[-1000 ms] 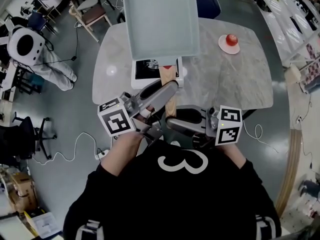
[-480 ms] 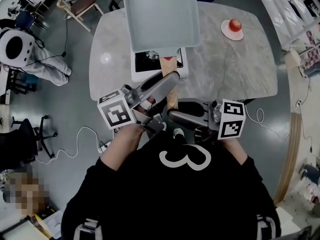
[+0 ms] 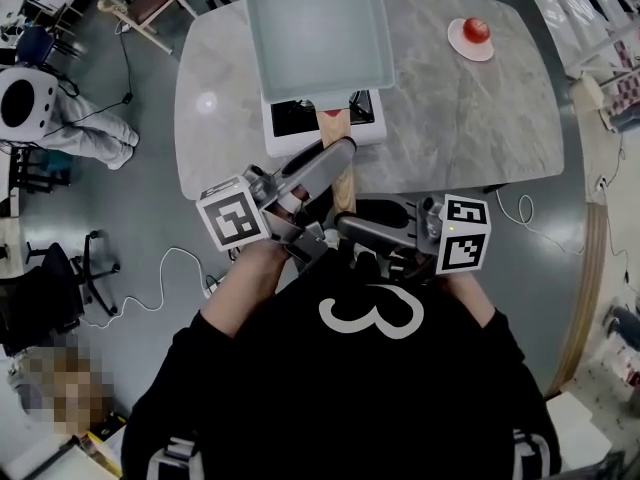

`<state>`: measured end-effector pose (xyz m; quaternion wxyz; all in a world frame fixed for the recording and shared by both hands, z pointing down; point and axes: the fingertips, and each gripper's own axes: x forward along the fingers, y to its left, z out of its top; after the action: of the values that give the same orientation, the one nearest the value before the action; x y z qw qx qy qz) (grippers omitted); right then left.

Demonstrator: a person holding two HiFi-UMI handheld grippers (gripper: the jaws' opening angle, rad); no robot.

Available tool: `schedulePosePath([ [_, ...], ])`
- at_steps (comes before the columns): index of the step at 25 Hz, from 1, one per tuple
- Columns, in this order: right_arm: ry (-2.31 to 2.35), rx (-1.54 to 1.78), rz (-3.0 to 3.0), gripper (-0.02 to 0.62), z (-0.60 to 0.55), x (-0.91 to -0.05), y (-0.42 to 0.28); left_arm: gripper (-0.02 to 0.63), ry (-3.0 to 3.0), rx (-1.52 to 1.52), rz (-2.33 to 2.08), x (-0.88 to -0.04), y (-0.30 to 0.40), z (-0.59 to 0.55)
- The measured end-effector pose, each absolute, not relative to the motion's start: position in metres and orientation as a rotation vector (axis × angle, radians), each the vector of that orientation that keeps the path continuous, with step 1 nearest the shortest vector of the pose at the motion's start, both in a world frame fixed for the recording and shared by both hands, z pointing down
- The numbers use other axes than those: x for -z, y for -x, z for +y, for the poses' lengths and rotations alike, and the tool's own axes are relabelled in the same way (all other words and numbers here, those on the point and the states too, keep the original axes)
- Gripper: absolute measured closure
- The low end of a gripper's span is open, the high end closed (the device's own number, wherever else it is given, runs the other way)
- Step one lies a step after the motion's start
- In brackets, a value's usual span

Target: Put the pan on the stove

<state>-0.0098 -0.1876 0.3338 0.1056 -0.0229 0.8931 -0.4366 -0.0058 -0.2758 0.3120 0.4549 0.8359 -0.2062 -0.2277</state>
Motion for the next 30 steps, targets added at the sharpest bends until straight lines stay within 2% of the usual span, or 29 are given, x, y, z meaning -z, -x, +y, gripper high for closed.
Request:
schedulePosePath([
  [17,0.153,1.458,2.581,0.499,-0.228,-0.378,0.046,0.457,-1.929,0.519,-0.507,-0.370,0.040,-0.319],
  [30,0.163,1.560,2.553,0.497,-0.241,-0.408,0.049,0.457,-1.835,0.544,-0.516,-0.403,0.043,-0.332],
])
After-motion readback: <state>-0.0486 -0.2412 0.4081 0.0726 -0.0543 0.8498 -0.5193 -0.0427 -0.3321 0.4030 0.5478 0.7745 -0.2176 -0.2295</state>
